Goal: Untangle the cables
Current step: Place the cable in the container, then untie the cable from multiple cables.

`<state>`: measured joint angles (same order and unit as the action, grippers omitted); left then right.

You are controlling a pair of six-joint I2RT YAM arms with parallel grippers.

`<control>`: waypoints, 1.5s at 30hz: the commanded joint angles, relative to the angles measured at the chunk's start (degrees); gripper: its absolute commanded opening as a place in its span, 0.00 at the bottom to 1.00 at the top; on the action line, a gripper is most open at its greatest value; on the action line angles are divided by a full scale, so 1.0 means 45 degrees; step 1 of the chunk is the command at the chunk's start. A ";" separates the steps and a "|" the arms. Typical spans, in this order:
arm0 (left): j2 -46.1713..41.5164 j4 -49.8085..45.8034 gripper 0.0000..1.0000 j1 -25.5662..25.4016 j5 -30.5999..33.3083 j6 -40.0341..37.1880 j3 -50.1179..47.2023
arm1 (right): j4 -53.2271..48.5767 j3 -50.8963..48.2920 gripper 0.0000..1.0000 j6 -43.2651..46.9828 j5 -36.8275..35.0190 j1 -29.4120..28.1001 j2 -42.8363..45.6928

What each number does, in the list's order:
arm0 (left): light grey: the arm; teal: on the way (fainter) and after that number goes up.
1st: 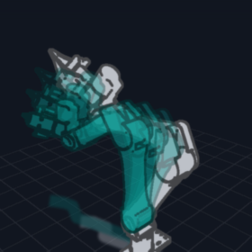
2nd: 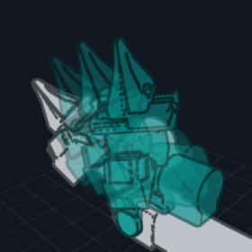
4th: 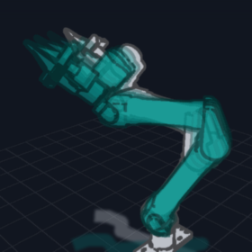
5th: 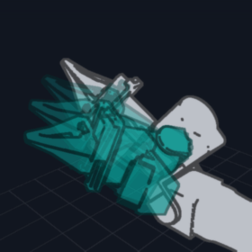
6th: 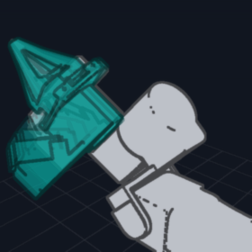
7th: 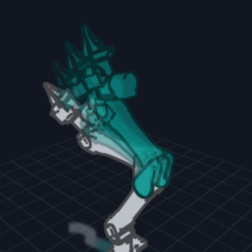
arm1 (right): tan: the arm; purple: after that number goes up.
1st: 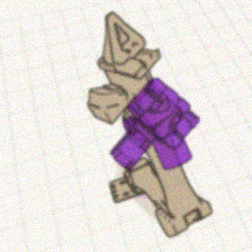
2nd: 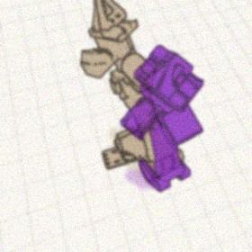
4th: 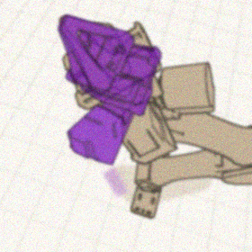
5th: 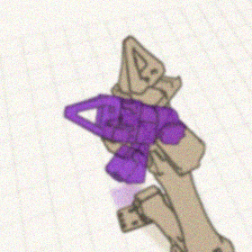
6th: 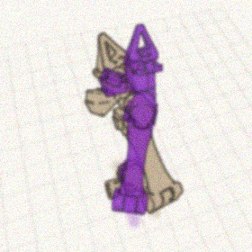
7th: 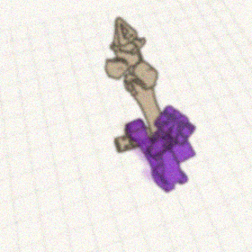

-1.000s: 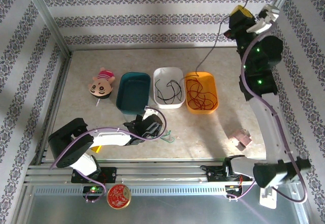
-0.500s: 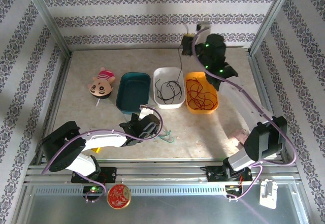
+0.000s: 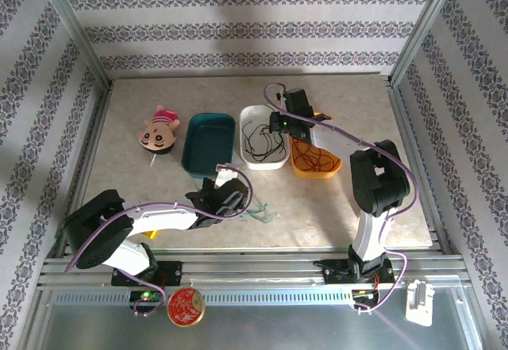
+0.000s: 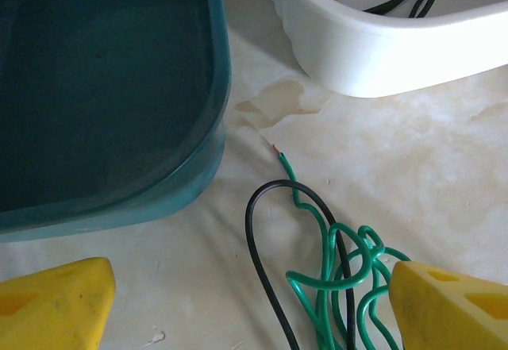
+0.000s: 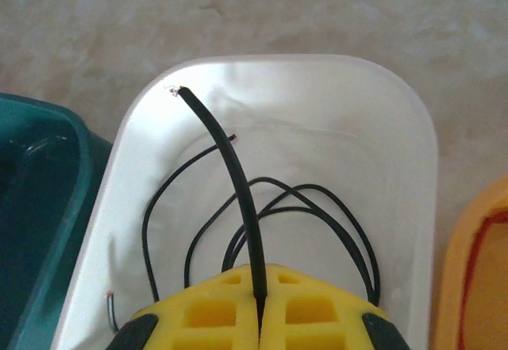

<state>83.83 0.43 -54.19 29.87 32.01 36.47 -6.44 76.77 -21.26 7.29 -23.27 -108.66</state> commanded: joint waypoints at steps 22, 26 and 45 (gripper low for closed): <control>-0.2001 -0.1606 0.90 0.0168 0.0768 -0.0097 0.0041 | 0.0131 0.0254 0.60 0.0249 -0.1931 -0.0240 0.1241; -0.2184 -0.1807 0.89 0.0188 0.0470 -0.0238 0.0017 | 0.0542 -0.1313 0.61 0.0055 -0.2702 -0.0302 0.3139; -0.0789 -0.3105 0.79 0.1183 -0.1843 0.1150 -0.0253 | -0.2927 -0.5265 0.58 0.3580 0.0391 -0.5390 0.6058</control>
<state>79.20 -10.35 -49.74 22.46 36.10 34.94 -13.61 53.82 -11.77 6.35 -44.84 -79.94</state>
